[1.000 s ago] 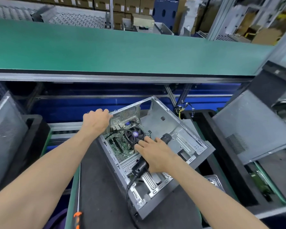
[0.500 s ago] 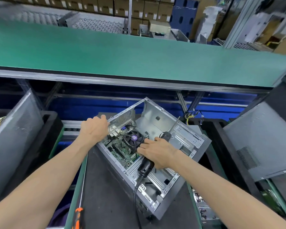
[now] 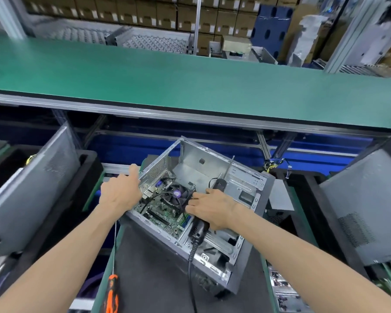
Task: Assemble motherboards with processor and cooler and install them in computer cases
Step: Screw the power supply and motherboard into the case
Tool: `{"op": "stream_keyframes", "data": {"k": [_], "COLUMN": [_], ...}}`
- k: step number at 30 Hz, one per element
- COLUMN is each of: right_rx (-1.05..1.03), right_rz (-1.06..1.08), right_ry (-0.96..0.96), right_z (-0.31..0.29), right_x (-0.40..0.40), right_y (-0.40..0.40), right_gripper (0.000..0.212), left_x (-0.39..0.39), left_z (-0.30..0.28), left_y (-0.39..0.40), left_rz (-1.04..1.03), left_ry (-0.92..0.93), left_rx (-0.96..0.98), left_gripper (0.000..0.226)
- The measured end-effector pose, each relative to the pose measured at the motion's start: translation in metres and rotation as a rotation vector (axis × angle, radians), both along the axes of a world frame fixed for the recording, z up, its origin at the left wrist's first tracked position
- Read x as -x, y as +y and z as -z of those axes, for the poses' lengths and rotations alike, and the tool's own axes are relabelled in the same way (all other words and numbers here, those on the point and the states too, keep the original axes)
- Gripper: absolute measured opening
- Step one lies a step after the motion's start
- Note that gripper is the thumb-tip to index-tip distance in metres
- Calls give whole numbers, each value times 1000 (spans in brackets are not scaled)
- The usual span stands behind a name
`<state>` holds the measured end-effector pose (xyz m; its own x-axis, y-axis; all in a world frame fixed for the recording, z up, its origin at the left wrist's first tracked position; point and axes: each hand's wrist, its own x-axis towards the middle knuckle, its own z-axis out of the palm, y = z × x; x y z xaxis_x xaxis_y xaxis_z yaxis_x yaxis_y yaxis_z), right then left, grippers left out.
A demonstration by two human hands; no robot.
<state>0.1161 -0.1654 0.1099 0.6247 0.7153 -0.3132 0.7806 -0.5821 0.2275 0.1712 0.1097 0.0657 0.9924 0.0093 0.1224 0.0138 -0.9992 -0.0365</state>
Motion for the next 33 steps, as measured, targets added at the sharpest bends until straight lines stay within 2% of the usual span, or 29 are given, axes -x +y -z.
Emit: {"op": "stream_keyframes", "data": {"k": [6,11,15,17,19,20,21,23,24,29,33], "right_rx": [86,135,152,117,94,88,88,85,73,10,-15], "right_rz": [-100,-237,-304,-292,-261,-241,-223,-189,-168,-85,-25], "right_ry": [-19,-57,-109,-124,-142,-139,-130,-120,-111,-74,-18], "right_z": [-10,-17,-11,-7,-3,-2,-1,-2,-2,-2,2], "right_x": [-30,-53,-57,-56,-53,-51,-49,-44,-42,-31,-25], "right_y": [-16,-29,-48,-61,-69,-70,-70,-70,-70,-75,-80], "right_gripper": [45,46,49,48,44,44,44,48,48,50,88], "left_x": [15,32,49,62,85,102,123,157,165,168,169], "left_z": [-3,-2,-2,8,31,48,71,113,128,131,119], "left_y": [-9,-20,-41,-30,-3,11,20,18,13,15,14], "left_rz": [-38,-58,-90,-59,-206,-339,-461,-545,-544,-492,-499], "left_ry": [25,51,27,-20,-142,-149,-77,240,322,263,257], "left_rx": [23,-3,54,214,572,669,671,546,523,801,929], "left_gripper": [61,69,71,45,20,22,31,52,57,67,69]}}
